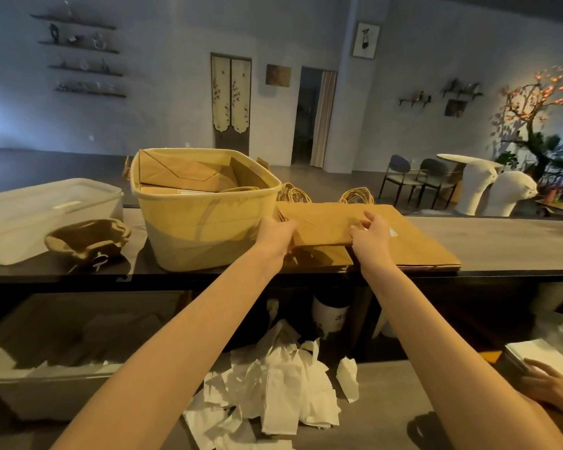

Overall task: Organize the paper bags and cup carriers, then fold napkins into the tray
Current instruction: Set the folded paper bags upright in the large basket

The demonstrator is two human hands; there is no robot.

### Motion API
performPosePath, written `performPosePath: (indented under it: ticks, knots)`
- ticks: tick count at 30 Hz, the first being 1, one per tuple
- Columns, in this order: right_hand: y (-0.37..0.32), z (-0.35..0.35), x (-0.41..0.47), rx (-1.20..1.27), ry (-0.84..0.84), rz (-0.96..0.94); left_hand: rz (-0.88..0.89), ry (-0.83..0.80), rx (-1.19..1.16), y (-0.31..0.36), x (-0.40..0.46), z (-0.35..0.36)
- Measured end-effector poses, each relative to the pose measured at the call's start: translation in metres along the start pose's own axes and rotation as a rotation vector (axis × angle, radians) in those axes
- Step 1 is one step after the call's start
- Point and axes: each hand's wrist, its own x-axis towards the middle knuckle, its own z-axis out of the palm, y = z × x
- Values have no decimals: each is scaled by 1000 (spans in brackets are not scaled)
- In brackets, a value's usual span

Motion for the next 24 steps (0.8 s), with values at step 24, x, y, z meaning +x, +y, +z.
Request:
performPosePath:
  ticks: [24]
  knots:
    - [-54,1,-42,-564,-51,-719,344,-117,360,54,-50,-17]
